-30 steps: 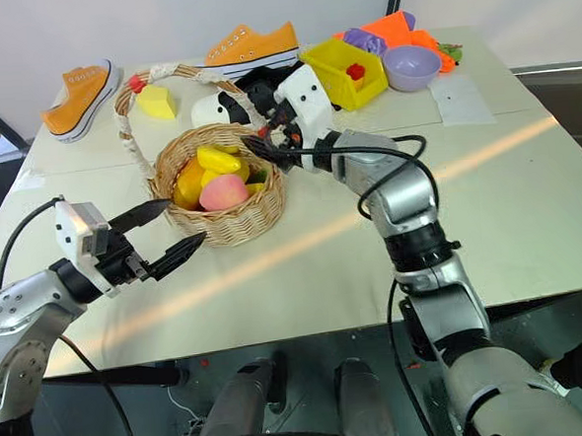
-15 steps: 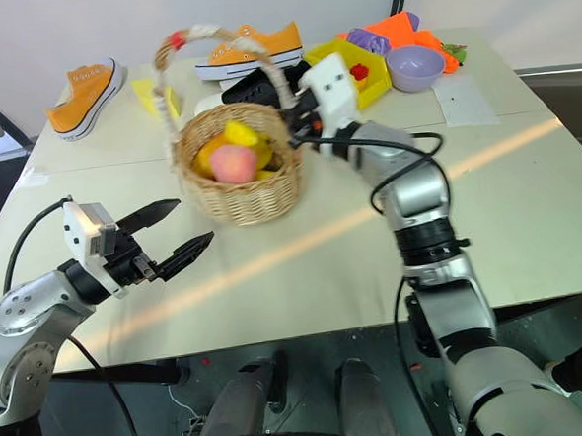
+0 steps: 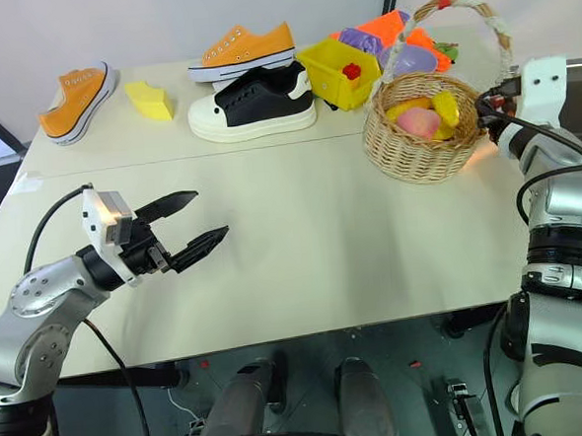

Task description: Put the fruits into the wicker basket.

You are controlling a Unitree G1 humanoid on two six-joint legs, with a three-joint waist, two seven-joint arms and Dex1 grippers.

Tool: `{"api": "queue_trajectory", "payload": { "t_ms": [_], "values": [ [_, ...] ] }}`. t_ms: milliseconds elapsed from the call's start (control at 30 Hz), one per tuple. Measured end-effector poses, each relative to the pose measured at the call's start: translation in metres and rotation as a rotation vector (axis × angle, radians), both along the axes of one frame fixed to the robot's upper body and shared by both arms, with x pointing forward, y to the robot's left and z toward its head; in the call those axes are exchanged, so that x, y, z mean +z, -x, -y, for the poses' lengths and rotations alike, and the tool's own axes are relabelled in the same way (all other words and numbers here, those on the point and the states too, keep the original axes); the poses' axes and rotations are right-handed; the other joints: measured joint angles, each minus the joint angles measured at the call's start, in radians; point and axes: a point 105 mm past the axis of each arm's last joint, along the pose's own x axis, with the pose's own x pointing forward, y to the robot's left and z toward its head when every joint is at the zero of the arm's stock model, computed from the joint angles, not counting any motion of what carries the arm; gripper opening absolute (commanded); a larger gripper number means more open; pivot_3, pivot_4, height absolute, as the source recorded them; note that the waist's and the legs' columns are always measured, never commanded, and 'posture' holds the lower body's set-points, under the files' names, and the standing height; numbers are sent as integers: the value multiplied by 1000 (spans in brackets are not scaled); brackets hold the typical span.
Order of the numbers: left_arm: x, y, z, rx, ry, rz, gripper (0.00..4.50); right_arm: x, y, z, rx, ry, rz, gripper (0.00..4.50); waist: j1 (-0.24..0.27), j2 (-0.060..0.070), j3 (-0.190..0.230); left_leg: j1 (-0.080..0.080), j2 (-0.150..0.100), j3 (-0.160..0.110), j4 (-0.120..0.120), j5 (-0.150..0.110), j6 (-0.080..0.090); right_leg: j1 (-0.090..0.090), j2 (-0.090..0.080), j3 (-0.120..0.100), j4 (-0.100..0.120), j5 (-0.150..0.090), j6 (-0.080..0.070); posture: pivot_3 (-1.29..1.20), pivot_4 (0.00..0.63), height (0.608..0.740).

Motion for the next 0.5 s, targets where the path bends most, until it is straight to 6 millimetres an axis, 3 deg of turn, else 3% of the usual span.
{"api": "queue_trajectory", "payload": {
  "t_ms": [67,200,300,433,500],
  "values": [
    [0,0,0,0,0,-2,4500,-1,4,3,-9,26,9,4008,4,0,0,0,0,-1,1,0,0,1,0,0,0,0,0,0,150,740],
    [-3,0,-2,6,0,-10,4500,-4,22,10,6,69,15,4008,13,0,0,0,0,-2,4,-1,1,4,0,-1,-2,0,0,0,150,740],
    [-11,-1,-11,48,-2,-41,4500,-17,51,14,82,77,-12,4008,26,0,0,1,0,-3,5,-2,3,6,0,-2,-2,-2,-3,0,150,740],
    [-31,-6,-35,166,-29,-97,4500,-39,84,3,228,18,-72,4008,27,1,0,3,0,-2,6,-3,3,8,-1,-1,-3,-2,-4,0,150,740],
    [-44,-8,-54,255,-49,-116,4500,-53,102,-15,342,28,-118,4008,25,1,0,5,1,-2,5,-3,3,10,-1,-1,-4,-2,-4,0,150,740]
  ]
}}
